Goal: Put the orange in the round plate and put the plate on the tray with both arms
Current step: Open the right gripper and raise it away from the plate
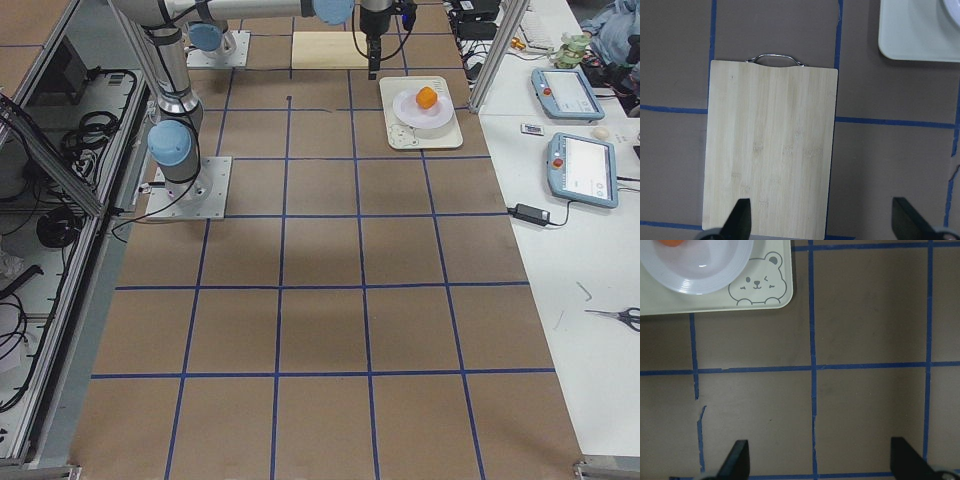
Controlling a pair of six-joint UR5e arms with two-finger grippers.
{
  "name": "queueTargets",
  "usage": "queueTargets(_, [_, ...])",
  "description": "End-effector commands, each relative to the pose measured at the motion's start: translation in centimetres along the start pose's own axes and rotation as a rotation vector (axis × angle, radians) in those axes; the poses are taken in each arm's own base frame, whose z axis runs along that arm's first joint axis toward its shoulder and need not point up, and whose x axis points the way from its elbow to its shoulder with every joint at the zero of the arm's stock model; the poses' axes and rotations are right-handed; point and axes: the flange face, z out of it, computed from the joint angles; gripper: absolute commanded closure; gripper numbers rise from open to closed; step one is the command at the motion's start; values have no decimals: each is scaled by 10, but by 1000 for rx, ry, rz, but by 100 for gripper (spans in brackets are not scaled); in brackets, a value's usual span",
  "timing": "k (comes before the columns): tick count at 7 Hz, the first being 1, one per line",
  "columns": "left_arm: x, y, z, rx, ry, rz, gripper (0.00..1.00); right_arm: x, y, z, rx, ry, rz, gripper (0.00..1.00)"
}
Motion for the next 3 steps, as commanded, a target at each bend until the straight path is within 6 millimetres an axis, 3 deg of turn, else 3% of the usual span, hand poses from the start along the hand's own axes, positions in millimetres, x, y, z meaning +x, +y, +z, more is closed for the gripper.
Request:
queueTargets(1, [0,0,0,1,-1,0,0,5,14,10,73,48,-33,0])
queueTargets(3, [0,0,-2,5,-1,0,0,4,14,11,65,36,-36,0])
